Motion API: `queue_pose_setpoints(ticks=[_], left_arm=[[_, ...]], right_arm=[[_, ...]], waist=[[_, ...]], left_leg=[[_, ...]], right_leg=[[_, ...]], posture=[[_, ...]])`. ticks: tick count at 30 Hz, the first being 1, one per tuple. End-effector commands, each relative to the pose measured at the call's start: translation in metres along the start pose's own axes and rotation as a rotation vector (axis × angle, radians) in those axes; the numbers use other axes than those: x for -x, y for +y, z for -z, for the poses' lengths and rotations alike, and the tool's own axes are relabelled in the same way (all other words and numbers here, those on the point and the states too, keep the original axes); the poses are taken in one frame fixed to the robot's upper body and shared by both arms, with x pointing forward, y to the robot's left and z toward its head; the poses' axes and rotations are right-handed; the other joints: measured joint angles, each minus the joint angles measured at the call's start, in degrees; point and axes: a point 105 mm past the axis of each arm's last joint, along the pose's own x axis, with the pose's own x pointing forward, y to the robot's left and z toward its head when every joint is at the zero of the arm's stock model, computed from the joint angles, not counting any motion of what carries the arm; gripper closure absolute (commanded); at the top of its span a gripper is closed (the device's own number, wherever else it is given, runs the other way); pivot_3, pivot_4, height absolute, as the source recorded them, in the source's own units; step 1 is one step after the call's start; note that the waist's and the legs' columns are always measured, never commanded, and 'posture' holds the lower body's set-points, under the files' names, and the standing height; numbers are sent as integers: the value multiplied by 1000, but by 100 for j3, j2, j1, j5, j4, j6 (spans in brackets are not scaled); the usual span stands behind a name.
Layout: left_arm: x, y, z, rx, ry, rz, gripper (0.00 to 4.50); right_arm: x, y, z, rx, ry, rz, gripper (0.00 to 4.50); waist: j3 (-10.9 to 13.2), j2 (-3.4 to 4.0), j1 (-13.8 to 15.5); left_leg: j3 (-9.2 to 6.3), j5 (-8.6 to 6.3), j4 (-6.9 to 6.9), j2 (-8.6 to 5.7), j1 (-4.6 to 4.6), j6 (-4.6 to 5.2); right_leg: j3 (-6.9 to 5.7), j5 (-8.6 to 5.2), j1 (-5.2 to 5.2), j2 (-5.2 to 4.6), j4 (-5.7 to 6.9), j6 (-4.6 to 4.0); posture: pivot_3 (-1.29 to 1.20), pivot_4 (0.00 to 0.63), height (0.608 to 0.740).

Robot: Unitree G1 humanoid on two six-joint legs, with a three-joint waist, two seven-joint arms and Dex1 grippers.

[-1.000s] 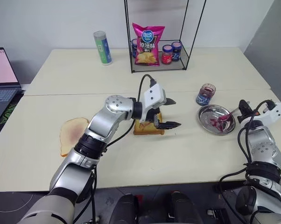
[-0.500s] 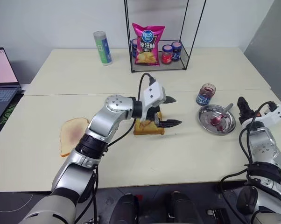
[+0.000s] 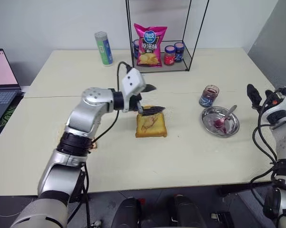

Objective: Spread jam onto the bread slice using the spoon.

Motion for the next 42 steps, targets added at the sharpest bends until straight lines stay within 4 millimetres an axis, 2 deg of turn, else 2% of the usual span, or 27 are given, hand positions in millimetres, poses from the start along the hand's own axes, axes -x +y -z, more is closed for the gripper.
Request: queue_pose_setpoints(ticks=[1, 4, 6, 12, 14, 15, 16, 18, 19, 21, 24, 26, 28, 32, 38, 42], left_arm=[[45, 22, 9, 53, 31, -147, 0], [85, 26, 31, 86, 130, -241, 0], [102, 24, 40, 103, 158, -293, 0], [114, 13, 49, 134, 138, -457, 0], [126, 10, 56, 163, 134, -562, 0], [135, 12, 59, 165, 139, -625, 0], [154, 22, 63, 135, 152, -758, 0], [200, 43, 75, 111, 193, -1038, 0], [220, 49, 81, 100, 213, -1152, 0], [268, 56, 100, 117, 257, -1373, 0], [301, 52, 122, 156, 288, -1512, 0], [320, 44, 148, 188, 365, -1590, 0], [328, 35, 167, 240, 397, -1631, 0], [314, 23, 192, 298, 422, -1598, 0], [308, 14, 203, 376, 396, -1615, 0], [306, 5, 207, 410, 375, -1595, 0]], right_arm=[[4, 51, -31, 191, 16, -301, 17], [22, 87, -14, 306, 158, -533, 17], [29, 101, -2, 321, 206, -603, 17], [29, 123, 21, 209, 200, -579, 17], [32, 122, 23, 164, 184, -534, 17], [32, 117, 19, 135, 161, -491, 17], [28, 101, 6, 147, 73, -378, 17], [27, 50, -16, 196, -62, -58, 17], [32, 32, -17, 233, -76, 42, 17], [46, 6, -1, 285, -34, 150, 17], [57, -16, 23, 274, 20, 242, 17], [67, -40, 47, 214, 61, 378, 17], [73, -52, 64, 183, 82, 461, 17], [80, -61, 93, 154, 129, 530, 17], [83, -70, 114, 122, 155, 594, 17], [80, -67, 117, 116, 153, 584, 17]], waist=[[0, 1, -16], [0, 0, -7], [0, -1, 0], [0, -11, 89], [-1, -12, 111], [-1, -12, 118], [0, -13, 125], [0, -12, 154], [0, -12, 161], [-3, -15, 167], [-14, -33, 157], [-14, -33, 149], [-14, -33, 137], [-14, -33, 124], [-15, -34, 103], [-26, -51, 93]], left_leg=[[2, 0, -1, 1, 2, 0], [-8, 0, -2, 6, 0, 0], [-15, 0, -2, 7, -1, 0], [-17, 0, 21, -4, 0, 0], [-18, 0, 21, -4, 0, 0], [-19, 0, 18, -3, -1, 0], [-21, -1, 15, -2, -2, -1], [-21, 0, 12, 1, -5, -2], [-21, 1, 13, 1, -5, -3], [-22, 2, 13, 0, -1, -4], [-19, 1, 4, 0, 8, -4], [-7, 1, 7, 0, 10, -3], [4, 1, 8, 0, 23, -3], [6, 1, 7, 4, 25, -3], [2, 1, 5, 8, 28, -3], [3, 1, 5, 8, 39, -4]], right_leg=[[1, 0, 0, 0, 1, 0], [-3, -1, -1, 1, 0, -1], [-7, -2, 1, 0, -3, -2], [-7, 6, 17, -19, -5, 8], [-4, 6, 19, -30, -6, 8], [-4, 6, 17, -37, -7, 8], [-6, 5, 16, -40, -7, 6], [-8, 20, 7, -38, -2, -21], [-9, 20, 7, -36, 2, -20], [-12, 14, 9, -30, 1, -11], [-14, 8, 17, -19, -5, -8], [-12, 9, 16, -20, -4, -6], [-9, 13, 20, -23, -3, -6], [-5, 15, 20, -37, -4, -9], [0, 28, 23, -38, -2, -37], [1, 15, 37, -39, -4, -15]], posture=[[0, 150, 740], [0, 150, 740], [0, 150, 740], [0, 150, 740], [0, 150, 740], [0, 150, 740], [0, 150, 740], [0, 150, 740], [0, 150, 740], [0, 150, 740], [0, 150, 740], [0, 150, 740], [0, 150, 740], [0, 150, 740], [0, 150, 740], [0, 150, 740]])
